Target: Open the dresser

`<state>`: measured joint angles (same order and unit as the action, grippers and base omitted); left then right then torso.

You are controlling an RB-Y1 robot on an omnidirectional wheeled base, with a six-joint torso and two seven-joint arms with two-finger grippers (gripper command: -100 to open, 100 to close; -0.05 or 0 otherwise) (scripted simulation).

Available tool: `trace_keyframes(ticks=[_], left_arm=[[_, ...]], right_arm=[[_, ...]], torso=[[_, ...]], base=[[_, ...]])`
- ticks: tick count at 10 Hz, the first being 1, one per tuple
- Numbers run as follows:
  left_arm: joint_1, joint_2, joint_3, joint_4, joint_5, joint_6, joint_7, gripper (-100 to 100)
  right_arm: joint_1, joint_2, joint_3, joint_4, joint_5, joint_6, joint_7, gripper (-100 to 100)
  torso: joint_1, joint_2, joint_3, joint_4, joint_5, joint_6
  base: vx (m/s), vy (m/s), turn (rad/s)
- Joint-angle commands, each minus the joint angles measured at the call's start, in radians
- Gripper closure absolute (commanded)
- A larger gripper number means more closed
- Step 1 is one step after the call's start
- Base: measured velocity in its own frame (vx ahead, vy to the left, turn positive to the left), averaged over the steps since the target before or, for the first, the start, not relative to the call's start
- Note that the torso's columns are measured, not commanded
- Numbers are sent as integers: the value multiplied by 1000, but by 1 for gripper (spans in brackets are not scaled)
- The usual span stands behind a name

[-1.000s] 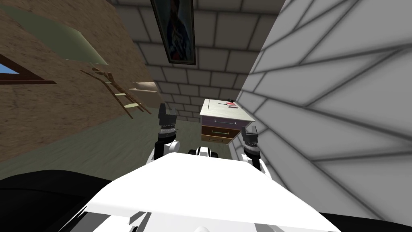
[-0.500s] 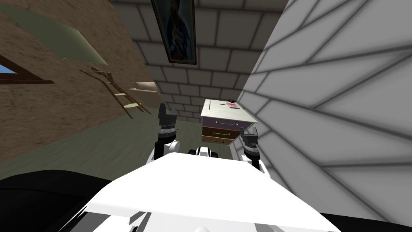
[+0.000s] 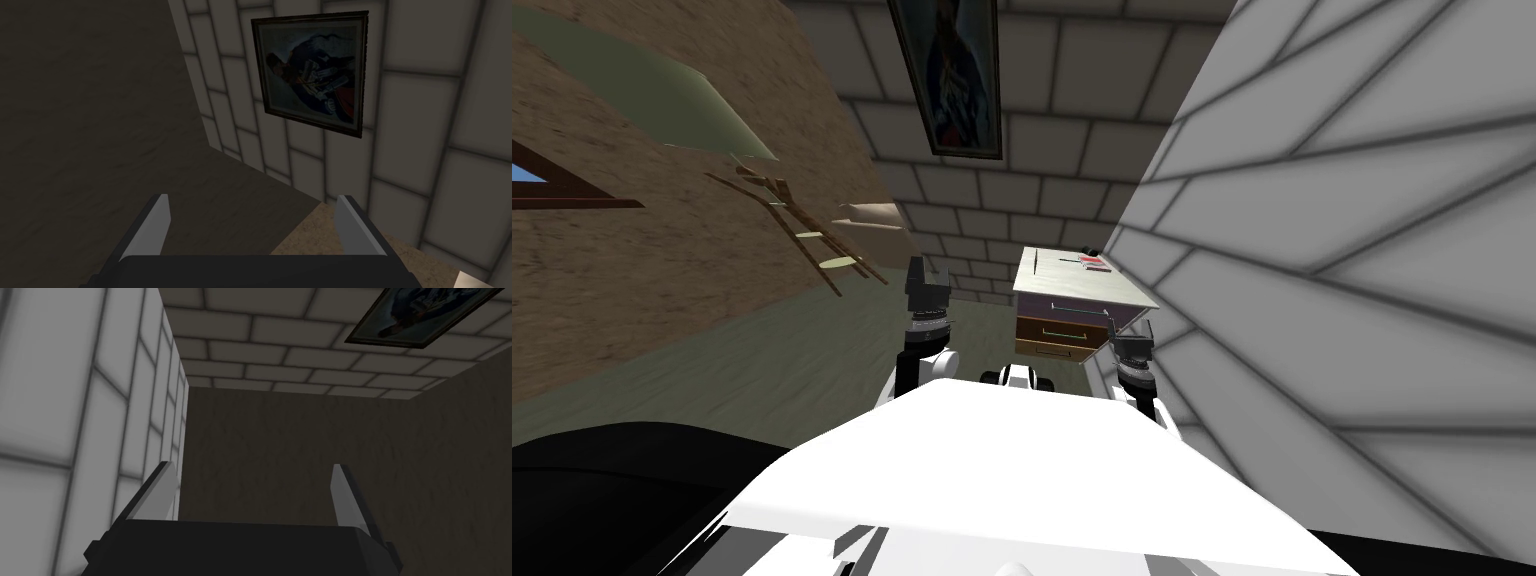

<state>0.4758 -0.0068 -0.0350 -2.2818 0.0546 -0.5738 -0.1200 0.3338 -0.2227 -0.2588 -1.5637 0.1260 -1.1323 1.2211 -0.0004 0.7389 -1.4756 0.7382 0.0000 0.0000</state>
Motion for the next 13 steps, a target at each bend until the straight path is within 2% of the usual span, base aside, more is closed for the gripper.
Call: trace_keyframes(ticks=[1,2,3,5,6,7,9,10,12,13], left_arm=[[0,0,0,0,0,0,0,0],[0,0,0,0,0,0,0,0],[0,0,0,0,0,0,0,0],[0,0,0,0,0,0,0,0],[0,0,0,0,0,0,0,0],[0,0,0,0,0,0,0,0],[0,0,0,0,0,0,0,0],[0,0,0,0,0,0,0,0],[0,0,0,0,0,0,0,0],[0,0,0,0,0,0,0,0]], right_arm=[[-14,2,-12,52,13,-30,79,-100],[-14,2,-12,52,13,-30,109,-100],[-26,5,-25,99,26,-59,137,-100],[-26,5,-25,102,26,-59,193,-100],[-26,5,-25,102,26,-59,202,-100],[-39,8,-36,152,38,-89,242,-100],[-39,8,-36,153,38,-89,288,-100],[-52,10,-48,202,50,-117,321,-100],[-52,10,-48,204,50,-117,375,-100],[-65,13,-60,254,63,-145,405,-100]], torso=[[1,0,0,0,0,0],[1,-1,-1,0,0,0],[-1,0,0,0,0,0],[0,-1,-1,0,0,0],[0,0,0,0,0,0],[0,1,1,0,0,0],[1,-2,-1,-1,0,0],[0,-1,0,0,0,0],[1,-1,-1,0,0,0],[0,0,0,0,0,0]], base=[[49,43,0],[30,16,1],[42,25,7],[39,22,1],[2,8,0],[38,25,5],[34,30,1],[36,29,6],[33,28,0],[46,28,5]])
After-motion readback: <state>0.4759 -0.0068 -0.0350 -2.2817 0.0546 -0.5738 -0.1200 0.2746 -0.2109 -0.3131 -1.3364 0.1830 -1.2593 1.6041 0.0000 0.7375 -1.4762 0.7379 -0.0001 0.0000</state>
